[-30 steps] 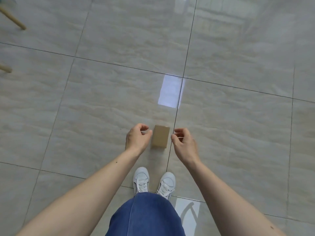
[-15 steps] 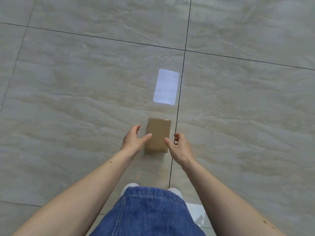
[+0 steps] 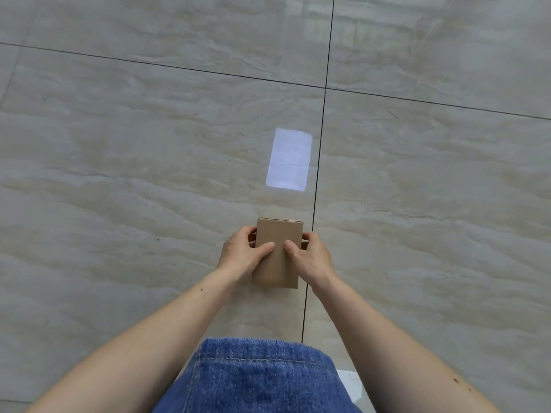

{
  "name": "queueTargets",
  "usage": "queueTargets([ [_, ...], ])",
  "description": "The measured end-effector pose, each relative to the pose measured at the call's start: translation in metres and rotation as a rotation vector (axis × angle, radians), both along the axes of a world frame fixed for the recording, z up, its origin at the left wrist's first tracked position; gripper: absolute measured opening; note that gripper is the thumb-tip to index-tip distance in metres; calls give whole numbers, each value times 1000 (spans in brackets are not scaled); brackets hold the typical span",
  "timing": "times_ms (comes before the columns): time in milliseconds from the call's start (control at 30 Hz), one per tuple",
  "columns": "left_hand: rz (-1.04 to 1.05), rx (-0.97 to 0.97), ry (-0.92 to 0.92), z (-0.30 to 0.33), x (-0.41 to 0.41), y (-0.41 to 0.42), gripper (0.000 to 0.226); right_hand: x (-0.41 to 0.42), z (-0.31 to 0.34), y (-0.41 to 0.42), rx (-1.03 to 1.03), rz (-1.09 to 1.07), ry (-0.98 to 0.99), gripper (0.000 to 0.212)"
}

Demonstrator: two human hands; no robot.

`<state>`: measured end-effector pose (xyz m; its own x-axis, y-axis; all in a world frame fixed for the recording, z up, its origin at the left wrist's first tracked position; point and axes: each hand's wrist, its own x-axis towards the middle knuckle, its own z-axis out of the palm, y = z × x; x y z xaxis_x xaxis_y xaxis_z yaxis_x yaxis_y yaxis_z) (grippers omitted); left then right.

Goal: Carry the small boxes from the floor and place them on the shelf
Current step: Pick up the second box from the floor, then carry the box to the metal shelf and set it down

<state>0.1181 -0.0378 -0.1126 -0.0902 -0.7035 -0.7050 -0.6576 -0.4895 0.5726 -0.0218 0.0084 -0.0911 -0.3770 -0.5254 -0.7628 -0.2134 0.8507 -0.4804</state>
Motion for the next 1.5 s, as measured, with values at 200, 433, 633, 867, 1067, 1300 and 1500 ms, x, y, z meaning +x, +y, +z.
queueTargets([
  [200,74,-6,27,41,-5,-9,67,-5,47,-10,-39,-14,-4,46],
  [433,103,-15,56,159,-13,-14,96,-12,163,-21,-59,-65,0,52],
  [633,65,-81,83,293,-17,-21,97,-18,296,-29,-88,-81,4,61],
  [867,86,-112,196,457,-25,-32,118,-28,456,-39,-163,-140,2,57],
  [1067,115,-133,243,573,-28,-35,84,-28,570,-33,-241,-178,-55,64],
  [1300,146,-276,264,663,-28,-26,40,-13,664,-17,-342,-221,-125,85],
  [1500,150,-315,376,722,-21,-7,44,-3,714,-8,-458,-351,-200,52],
])
